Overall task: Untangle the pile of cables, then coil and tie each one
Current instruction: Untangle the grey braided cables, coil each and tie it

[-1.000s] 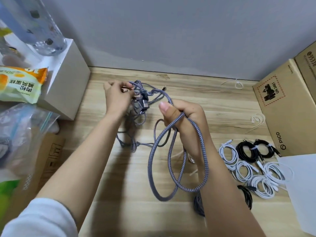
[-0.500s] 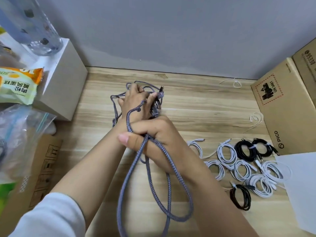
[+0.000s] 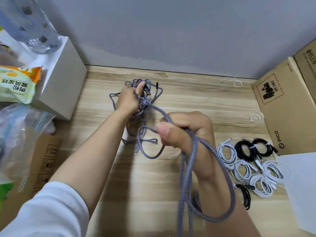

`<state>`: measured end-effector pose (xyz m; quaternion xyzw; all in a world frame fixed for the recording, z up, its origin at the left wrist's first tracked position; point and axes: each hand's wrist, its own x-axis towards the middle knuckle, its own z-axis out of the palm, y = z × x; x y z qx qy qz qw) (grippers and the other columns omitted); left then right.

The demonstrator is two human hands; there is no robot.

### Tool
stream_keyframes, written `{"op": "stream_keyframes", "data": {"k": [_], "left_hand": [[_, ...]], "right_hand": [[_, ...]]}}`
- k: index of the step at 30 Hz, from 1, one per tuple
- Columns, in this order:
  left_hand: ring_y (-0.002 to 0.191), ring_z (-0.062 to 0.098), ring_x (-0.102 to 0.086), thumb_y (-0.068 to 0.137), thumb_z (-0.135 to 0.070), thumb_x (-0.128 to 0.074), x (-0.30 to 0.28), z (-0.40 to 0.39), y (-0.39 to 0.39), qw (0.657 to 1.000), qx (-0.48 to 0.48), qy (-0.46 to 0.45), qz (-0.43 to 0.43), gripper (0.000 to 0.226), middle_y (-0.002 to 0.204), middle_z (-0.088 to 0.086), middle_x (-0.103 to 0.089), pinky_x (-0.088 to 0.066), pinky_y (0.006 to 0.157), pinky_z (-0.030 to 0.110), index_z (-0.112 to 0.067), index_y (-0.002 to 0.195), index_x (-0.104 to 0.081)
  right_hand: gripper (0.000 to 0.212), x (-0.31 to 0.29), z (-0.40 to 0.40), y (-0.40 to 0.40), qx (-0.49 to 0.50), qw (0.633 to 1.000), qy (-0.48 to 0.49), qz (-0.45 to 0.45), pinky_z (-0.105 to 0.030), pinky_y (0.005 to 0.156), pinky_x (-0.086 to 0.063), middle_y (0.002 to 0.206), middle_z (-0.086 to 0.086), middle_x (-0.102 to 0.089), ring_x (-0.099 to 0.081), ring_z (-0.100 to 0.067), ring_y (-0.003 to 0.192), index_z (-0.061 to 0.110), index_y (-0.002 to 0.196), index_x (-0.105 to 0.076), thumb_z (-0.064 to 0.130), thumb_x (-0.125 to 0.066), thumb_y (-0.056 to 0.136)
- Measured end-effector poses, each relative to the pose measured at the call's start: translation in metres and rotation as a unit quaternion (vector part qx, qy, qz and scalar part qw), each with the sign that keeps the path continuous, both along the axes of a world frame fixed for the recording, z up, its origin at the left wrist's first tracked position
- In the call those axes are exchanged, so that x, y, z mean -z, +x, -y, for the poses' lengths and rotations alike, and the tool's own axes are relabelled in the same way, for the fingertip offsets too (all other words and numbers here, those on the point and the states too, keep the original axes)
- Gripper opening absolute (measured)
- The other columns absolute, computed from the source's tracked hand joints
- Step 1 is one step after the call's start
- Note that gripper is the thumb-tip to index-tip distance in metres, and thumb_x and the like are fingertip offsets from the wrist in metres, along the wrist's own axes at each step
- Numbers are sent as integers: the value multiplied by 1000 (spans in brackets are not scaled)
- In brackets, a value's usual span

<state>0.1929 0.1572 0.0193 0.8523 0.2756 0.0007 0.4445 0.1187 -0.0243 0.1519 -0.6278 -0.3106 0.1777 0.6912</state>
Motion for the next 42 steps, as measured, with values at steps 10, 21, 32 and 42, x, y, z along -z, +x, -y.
{"op": "stream_keyframes", "data": {"k": [10, 21, 32, 42], "left_hand": [[102, 26, -48, 95, -52, -39, -20, -1, -26, 991, 73, 105, 28, 46, 103, 8, -52, -28, 87, 38, -22, 72, -66], [114, 26, -44, 91, -39, -51, -46, 45, -43, 927, 65, 356, 101, 32, 132, 8, -44, -10, 93, 37, -10, 95, -61], [87, 11, -42, 53, -23, -89, -41, 35, -73, 987, 8, 47, 155, 52, 87, -12, -38, -29, 73, 25, -23, 82, -45], [40, 2, -48, 92, -41, -54, -54, 39, -89, 988, 8, -152, -32, 38, 46, -4, -60, -39, 51, 20, -15, 68, -69]], "right_hand": [[16, 44, -1, 32, 203, 958, -149, -140, -19, 50, -28, 51, 8, -44, -35, -6, 49, 17, 62, -61, 28, -56, 72], [34, 67, -29, 27, 170, 940, -268, -126, -28, 60, -35, 56, 7, -51, -45, -10, 53, 19, 61, -46, 32, -67, 85], [19, 67, -15, 25, 179, 928, 11, -328, -11, 30, -17, 55, 2, -45, -24, 1, 29, 9, 77, -48, 10, -46, 96], [15, 66, -16, 28, 143, 930, 40, -336, -20, 35, -23, 52, -6, -44, -32, -17, 30, 9, 81, -44, 14, -51, 94]]}}
